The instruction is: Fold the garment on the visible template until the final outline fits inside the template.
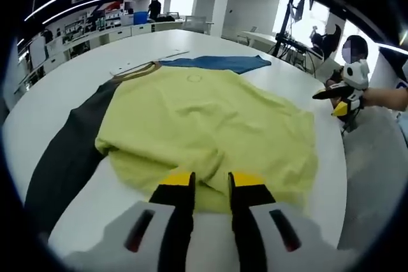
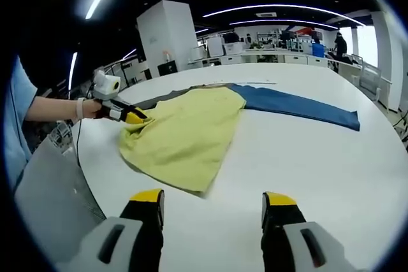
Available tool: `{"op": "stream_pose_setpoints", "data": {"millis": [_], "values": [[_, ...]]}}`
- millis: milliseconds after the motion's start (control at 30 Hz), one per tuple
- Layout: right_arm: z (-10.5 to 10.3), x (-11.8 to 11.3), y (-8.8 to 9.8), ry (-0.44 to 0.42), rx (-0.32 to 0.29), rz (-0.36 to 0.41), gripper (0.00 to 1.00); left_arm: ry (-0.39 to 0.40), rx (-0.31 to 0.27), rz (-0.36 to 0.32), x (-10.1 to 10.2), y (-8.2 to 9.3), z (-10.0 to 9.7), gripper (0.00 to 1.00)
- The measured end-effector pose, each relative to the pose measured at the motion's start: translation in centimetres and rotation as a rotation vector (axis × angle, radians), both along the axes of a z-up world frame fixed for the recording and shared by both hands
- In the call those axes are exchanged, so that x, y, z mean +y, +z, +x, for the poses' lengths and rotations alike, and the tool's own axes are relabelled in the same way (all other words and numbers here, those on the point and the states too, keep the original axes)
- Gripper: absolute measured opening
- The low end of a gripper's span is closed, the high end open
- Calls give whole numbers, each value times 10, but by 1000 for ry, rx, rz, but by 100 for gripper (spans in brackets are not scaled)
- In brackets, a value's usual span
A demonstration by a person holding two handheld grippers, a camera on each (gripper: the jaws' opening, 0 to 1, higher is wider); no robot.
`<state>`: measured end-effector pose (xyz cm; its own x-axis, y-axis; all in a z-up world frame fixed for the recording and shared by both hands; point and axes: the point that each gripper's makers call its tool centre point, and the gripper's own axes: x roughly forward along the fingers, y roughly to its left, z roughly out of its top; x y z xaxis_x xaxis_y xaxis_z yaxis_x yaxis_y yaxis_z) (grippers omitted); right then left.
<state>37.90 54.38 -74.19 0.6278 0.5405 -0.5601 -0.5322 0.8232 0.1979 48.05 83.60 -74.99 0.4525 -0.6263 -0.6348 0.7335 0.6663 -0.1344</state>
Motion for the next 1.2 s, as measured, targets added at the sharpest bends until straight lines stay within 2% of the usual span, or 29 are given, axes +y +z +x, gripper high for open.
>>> {"op": "stream_pose_setpoints", "data": {"millis": [167, 300, 667, 900, 1200], "values": [[0, 1, -1, 0, 3, 2, 61, -16, -26, 19, -6, 0, -1, 12], [0, 3, -1, 3, 6, 3, 61, -26, -36, 29, -8, -2, -1, 3], [8, 14, -4, 30, 11, -12, 58, 14, -28, 6, -1, 0, -6, 0], [16, 20, -8, 30, 23, -29, 41, 63, -26, -39, 12, 9, -17, 0], [19, 25, -19, 23, 80, -41, 18, 115, -28, -33, 37, 11, -38, 0]]}}
